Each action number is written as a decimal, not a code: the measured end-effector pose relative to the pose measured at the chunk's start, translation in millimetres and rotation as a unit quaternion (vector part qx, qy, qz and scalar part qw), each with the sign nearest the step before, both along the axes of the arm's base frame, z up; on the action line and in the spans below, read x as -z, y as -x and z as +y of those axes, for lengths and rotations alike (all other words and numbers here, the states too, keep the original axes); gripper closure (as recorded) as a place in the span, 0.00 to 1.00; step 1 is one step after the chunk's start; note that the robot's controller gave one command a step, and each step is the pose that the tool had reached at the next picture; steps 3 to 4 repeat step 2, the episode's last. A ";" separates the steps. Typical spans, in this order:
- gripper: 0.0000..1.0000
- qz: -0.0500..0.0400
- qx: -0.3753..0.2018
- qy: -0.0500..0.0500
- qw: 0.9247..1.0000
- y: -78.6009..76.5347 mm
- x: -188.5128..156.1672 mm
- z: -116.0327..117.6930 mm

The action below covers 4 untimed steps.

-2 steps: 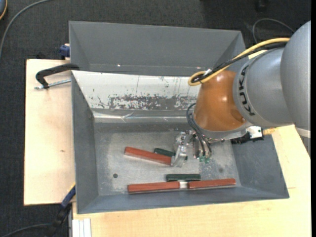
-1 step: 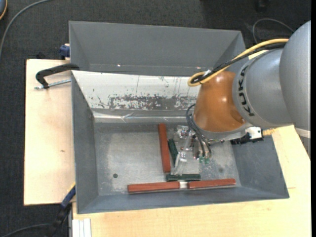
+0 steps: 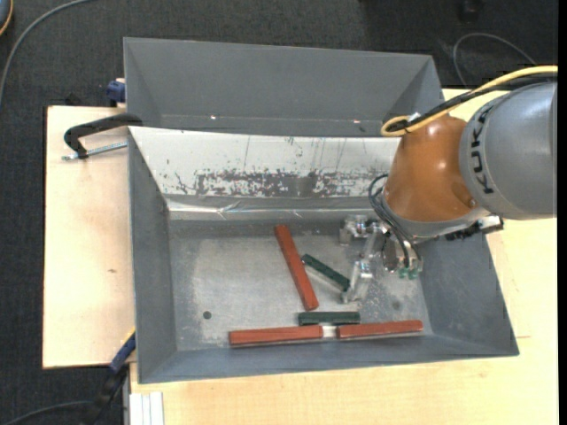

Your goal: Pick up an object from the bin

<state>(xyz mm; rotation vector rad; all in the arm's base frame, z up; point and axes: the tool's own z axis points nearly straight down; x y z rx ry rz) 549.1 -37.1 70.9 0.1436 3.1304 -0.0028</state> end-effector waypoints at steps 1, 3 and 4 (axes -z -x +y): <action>1.00 0.001 -0.001 -0.001 1.000 0.5 0.2 3.1; 1.00 -0.004 -0.128 0.001 0.992 -3.0 -176.3 -6.7; 1.00 -0.004 -0.128 0.001 0.992 -3.0 -176.3 -6.7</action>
Offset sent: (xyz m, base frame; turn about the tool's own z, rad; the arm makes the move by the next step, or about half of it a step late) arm 0.0000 0.0000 0.0000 0.0000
